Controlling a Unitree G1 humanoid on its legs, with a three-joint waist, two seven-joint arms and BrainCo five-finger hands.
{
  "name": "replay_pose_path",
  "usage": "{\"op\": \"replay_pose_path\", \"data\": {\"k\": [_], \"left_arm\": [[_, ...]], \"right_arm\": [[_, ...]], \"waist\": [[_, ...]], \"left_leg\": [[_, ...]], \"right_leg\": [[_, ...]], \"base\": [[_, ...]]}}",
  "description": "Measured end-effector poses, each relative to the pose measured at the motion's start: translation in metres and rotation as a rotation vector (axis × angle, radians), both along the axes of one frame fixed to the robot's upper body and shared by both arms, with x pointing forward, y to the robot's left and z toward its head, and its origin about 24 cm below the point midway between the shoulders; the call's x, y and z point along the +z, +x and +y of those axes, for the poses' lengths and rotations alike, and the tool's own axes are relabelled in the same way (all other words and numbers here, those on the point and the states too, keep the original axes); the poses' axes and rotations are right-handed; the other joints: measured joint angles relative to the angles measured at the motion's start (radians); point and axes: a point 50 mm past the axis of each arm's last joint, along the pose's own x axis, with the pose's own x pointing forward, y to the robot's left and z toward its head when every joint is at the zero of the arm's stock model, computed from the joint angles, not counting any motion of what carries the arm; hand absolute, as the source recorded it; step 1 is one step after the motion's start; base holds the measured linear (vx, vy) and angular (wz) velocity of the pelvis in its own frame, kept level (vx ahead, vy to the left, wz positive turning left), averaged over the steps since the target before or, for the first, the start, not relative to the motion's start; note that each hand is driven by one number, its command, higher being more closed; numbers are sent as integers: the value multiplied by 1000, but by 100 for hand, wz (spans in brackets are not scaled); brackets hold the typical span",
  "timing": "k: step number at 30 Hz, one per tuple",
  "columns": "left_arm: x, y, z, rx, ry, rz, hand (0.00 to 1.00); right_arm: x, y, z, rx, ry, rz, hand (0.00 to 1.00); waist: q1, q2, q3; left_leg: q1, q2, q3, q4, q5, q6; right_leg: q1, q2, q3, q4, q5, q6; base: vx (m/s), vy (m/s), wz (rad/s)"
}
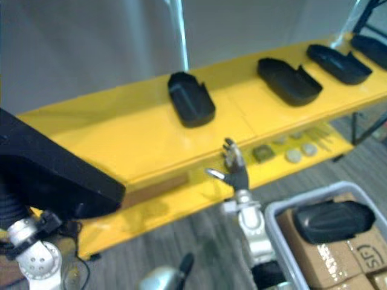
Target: Walk over and take plastic housings, then place them on the shelf
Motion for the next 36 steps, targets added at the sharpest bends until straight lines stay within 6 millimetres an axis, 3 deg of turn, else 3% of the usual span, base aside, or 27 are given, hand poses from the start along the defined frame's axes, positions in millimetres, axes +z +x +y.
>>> {"op": "replay_pose_path", "data": {"k": [4, 11, 18, 22, 24, 26, 27, 29, 32, 33, 34, 36], "left_arm": [[-9, -4, 0, 8, -19, 43, 100], [-12, -6, -1, 12, -25, 59, 100], [-17, -10, -2, 38, -67, 78, 100], [-14, -15, 3, 58, -38, 78, 100], [-12, -18, 7, 84, -32, 66, 100], [-6, -14, 8, 78, 3, 48, 100], [-2, -12, 8, 88, 27, 35, 100], [1, -9, 7, 96, 17, 6, 100], [10, 1, 5, 88, 4, -54, 100], [14, 7, 5, 79, 11, -72, 100], [16, 18, 5, 58, 21, -72, 100], [13, 25, 5, 46, 18, -52, 100]], "right_arm": [[-1, -9, -7, -21, 11, -1, 0], [-12, -18, -13, -20, 7, 37, 0], [-11, -19, -8, -17, 36, 21, 0], [-11, -24, -6, -6, 47, 18, 0], [-12, -28, -6, 5, 44, 21, 0], [-11, -27, -5, 8, 47, 16, 0], [-10, -25, -4, 15, 40, 10, 0], [-4, -22, -3, 19, 35, -20, 0], [9, -15, -8, 25, 2, -83, 0], [18, -11, -13, 23, -10, -118, 0], [28, -8, -21, 0, -20, -157, 0], [34, -6, -27, -15, -20, -184, 0]], "waist": [[-8, -7, 7], [-44, 9, 20], [-44, 4, 51], [-17, -31, 18], [-4, -43, -4], [-14, -49, -10], [-18, -51, -11], [-30, -31, -12], [-37, 9, -32], [-49, 19, -39], [-58, 18, -43], [-62, 10, -47]], "left_leg": [[0, 26, 55, 12, -13, -29], [-22, 50, 131, 42, -23, -31], [-110, 37, 163, 244, -126, -5], [-145, 23, 228, 331, -214, 37], [-142, 12, 221, 357, -263, 60], [-118, -5, 187, 341, -273, 69], [-81, -11, 168, 318, -276, 76], [-7, -6, 128, 274, -277, 76], [58, 29, 64, 222, -283, 59], [71, 41, 24, 220, -293, 41], [88, 42, -24, 221, -305, 20], [104, 40, -58, 222, -317, 0]], "right_leg": [[1, 13, 29, -25, -40, 32], [-41, 4, 53, 40, -76, 25], [-62, -39, 51, 137, -135, 57], [-28, -56, 46, 76, -152, 65], [-126, -89, 92, 358, -86, 7], [-215, -119, 133, 546, 19, -17], [-252, -134, 147, 640, 13, -28], [-275, -114, 138, 650, -27, -38], [-337, -30, 164, 452, -76, -42], [-358, 19, 238, 320, -69, -29], [-379, 52, 360, 209, -45, 9], [-394, 61, 430, 158, -21, 39]], "base": [[-129, -76, -35], [-140, 28, -12], [-11, 88, 7], [193, 121, 12], [361, 83, 17], [357, 100, 49], [375, 43, 51], [371, -6, 43], [321, -63, 57], [322, -167, 111], [264, -192, 111], [230, -286, 101]]}}
